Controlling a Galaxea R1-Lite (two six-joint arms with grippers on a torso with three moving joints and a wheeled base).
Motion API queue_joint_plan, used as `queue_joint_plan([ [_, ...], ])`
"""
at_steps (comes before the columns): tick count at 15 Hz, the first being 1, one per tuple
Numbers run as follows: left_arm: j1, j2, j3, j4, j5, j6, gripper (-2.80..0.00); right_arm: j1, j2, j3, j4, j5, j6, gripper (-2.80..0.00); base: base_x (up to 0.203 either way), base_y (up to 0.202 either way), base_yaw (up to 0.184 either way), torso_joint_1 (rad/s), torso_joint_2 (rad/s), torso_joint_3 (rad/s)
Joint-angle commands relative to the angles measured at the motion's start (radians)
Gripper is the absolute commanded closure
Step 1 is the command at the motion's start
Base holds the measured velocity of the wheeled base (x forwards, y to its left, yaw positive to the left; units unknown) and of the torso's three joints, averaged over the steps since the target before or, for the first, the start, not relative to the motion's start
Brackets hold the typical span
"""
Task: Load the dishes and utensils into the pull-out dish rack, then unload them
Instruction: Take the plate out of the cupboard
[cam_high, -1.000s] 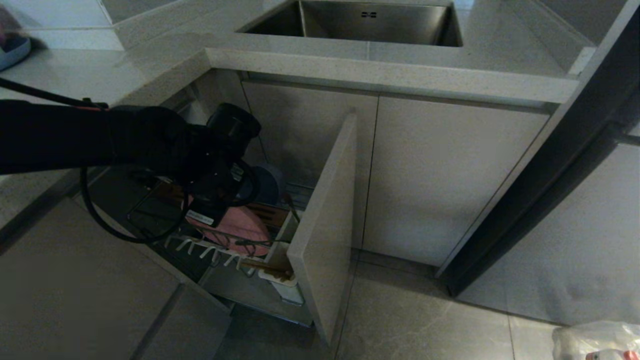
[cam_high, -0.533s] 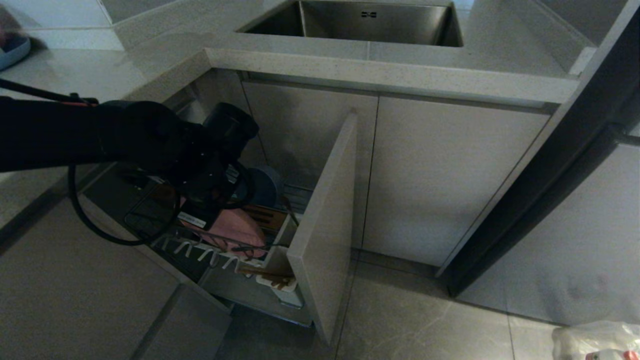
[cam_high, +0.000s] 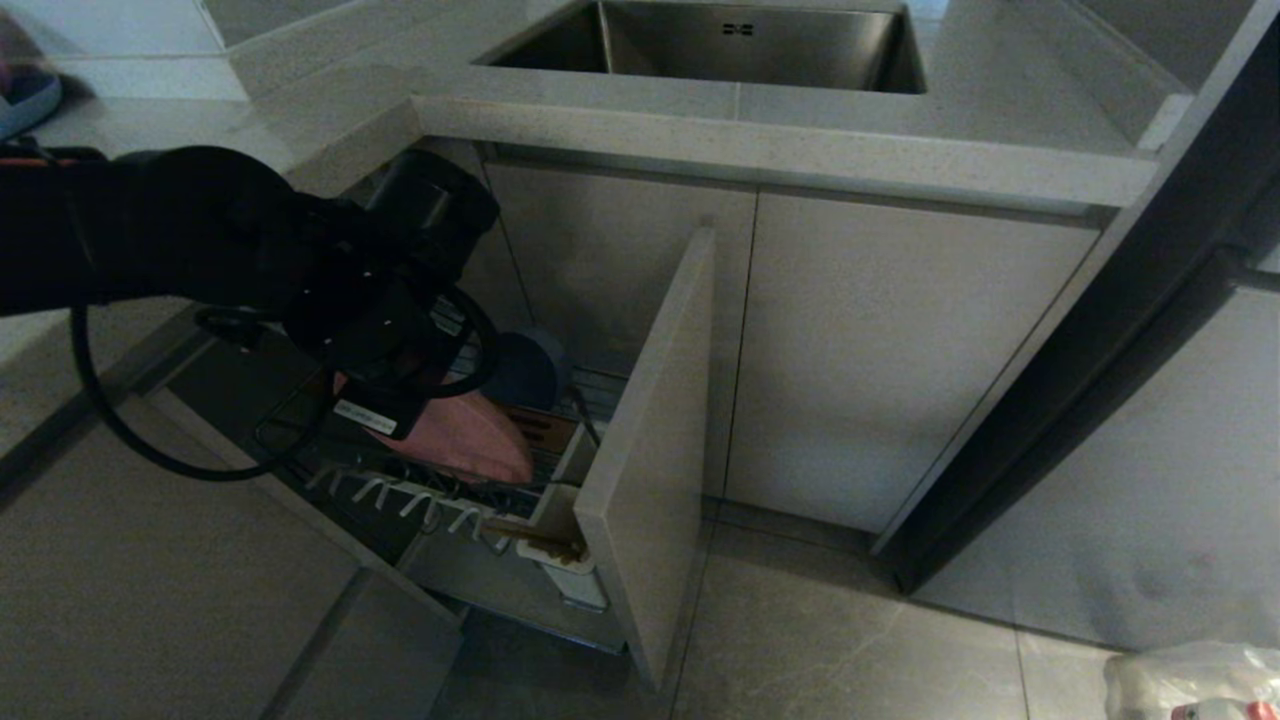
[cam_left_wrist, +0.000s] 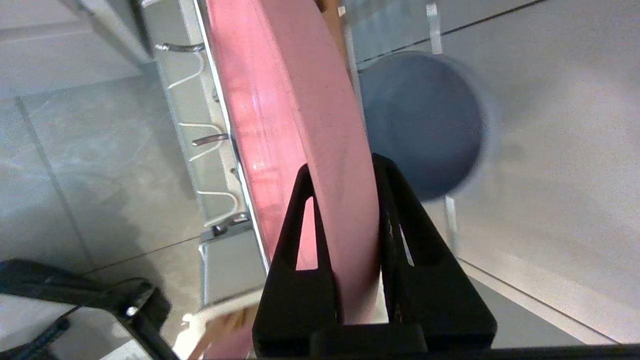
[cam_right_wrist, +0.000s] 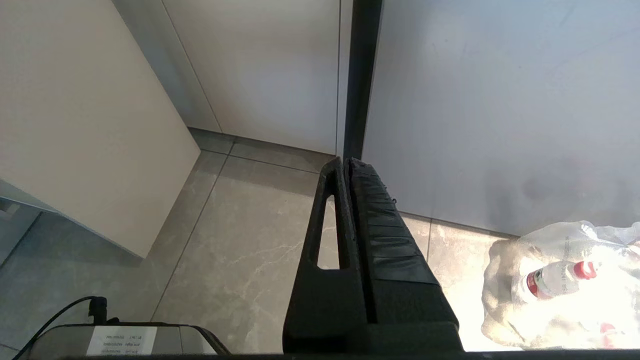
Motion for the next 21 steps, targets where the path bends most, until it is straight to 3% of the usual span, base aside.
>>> queue_joint_plan([
  [1,-0.027,-0.052,-0.003,0.001,0.022,-0.007,0.00,0.000,0.002,0.000,0.000,-0.001,0.000,0.00,0.000,0.000,0.000,0.000,0.00,0.000],
  [6,-0.084,-0.127,-0.004,0.002,0.102,-0.004,0.00,0.000,0.002,0.000,0.000,-0.001,0.000,0.00,0.000,0.000,0.000,0.000,0.00,0.000],
  [9,-0.131,-0.179,-0.007,0.002,0.125,0.025,0.00,0.000,0.002,0.000,0.000,0.000,0.000,0.00,0.000,0.000,0.000,0.000,0.00,0.000],
  [15,-0.294,-0.312,-0.024,0.000,0.140,0.124,0.00,0.000,0.002,0.000,0.000,0.001,0.000,0.00,0.000,0.000,0.000,0.000,0.00,0.000],
  [18,-0.386,-0.369,-0.096,-0.001,0.140,0.263,0.00,0.000,0.002,0.000,0.000,0.000,0.000,0.00,0.000,0.000,0.000,0.000,0.00,0.000],
  [21,-0.409,-0.382,-0.216,-0.004,0.164,0.461,0.00,0.000,0.002,0.000,0.000,0.001,-0.001,0.00,0.000,0.000,0.000,0.000,0.00,0.000],
])
